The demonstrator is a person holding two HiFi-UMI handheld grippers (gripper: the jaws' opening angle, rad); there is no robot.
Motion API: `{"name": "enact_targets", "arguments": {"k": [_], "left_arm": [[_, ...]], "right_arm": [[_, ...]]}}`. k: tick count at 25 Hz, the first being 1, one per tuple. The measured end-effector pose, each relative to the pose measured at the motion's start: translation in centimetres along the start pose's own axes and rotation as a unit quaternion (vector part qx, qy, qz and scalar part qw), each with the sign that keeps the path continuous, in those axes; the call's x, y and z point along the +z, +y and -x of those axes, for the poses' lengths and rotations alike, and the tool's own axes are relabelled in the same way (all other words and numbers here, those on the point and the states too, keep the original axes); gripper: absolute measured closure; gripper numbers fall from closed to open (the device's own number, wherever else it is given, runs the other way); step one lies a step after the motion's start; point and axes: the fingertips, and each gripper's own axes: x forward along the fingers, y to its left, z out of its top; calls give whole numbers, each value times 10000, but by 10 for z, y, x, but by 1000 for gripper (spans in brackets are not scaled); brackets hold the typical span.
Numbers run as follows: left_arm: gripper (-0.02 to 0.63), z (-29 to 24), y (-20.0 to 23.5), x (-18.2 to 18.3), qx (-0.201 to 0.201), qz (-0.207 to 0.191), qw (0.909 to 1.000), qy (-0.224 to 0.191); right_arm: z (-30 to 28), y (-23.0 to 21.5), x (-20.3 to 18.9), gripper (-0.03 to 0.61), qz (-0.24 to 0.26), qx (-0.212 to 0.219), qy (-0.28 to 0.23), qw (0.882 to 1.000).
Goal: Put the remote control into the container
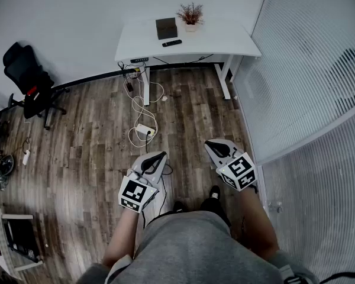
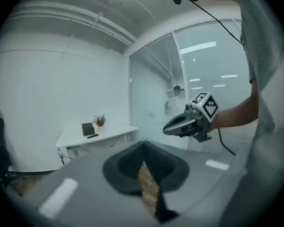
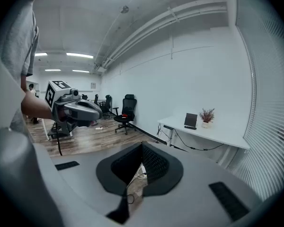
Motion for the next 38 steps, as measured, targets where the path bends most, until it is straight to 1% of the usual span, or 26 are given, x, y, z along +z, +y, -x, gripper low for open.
{"name": "enact_targets", "arguments": {"k": [4,10,20,29,33,38], "left_arm": [[614,-2,4,5,-10,24,10000,-18],[614,2,1,2,-9,21,10000,-23],[614,-13,1,3,48,54,10000,42],[614,-58,4,19,229,101,9996,100],[614,-83,3,25,400,118,9991,84],[614,-118,1,46,634,97,9979,40]], "right_arm": [[-2,-3,4,561,-123,25,-53,9999],[-1,2,3,561,-112,64,-44,9999],[-3,-14,-4,561,-186,67,8,9998],[-6,-62,-6,561,-117,247,29,9996],[-3,-86,-9,561,-54,383,-1,9993],[4,-127,-11,561,71,535,15,9985]]}}
